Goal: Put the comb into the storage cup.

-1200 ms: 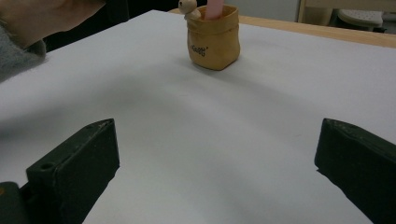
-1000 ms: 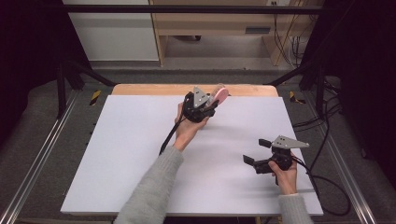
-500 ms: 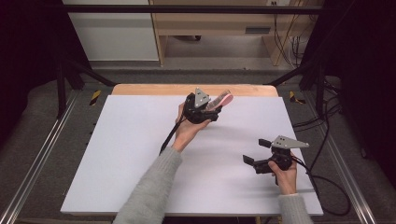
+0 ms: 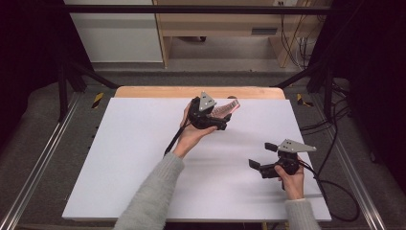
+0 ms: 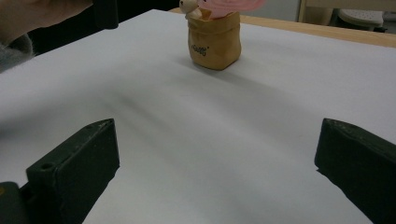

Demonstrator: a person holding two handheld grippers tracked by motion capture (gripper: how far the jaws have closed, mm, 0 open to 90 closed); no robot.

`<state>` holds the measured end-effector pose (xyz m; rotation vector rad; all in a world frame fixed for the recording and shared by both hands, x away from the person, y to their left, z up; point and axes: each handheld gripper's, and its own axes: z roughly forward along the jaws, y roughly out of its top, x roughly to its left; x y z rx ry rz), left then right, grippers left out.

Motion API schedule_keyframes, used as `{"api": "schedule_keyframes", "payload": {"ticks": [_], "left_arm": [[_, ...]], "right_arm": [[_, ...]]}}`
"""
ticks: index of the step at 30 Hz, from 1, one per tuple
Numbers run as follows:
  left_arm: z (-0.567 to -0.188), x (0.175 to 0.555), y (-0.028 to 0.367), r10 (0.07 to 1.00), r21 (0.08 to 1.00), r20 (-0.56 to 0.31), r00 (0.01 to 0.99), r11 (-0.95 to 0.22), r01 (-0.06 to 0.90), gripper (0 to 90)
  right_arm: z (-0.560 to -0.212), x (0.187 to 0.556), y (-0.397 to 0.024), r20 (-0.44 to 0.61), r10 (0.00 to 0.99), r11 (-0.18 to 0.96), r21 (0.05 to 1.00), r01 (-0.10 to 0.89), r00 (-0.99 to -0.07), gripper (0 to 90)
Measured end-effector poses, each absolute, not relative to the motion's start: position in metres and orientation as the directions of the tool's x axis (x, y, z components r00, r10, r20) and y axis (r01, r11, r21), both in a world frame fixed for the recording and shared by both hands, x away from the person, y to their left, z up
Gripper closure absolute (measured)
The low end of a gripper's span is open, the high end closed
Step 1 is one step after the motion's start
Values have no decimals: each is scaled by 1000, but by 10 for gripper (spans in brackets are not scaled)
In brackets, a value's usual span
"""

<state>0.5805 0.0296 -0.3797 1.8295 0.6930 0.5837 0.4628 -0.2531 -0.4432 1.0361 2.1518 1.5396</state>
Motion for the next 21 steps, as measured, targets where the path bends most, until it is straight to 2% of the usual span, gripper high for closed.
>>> {"api": "schedule_keyframes", "payload": {"ticks": [7,21], "left_arm": [[-376,575,37,697,948,18,717,-240,210,8],[-362,560,63,710,959,-1,704,-200,203,0]], "right_arm": [[-443,463,-253,162,701,166,910,381,-694,5],[-443,463,-253,166,701,161,911,380,-694,5]]}}
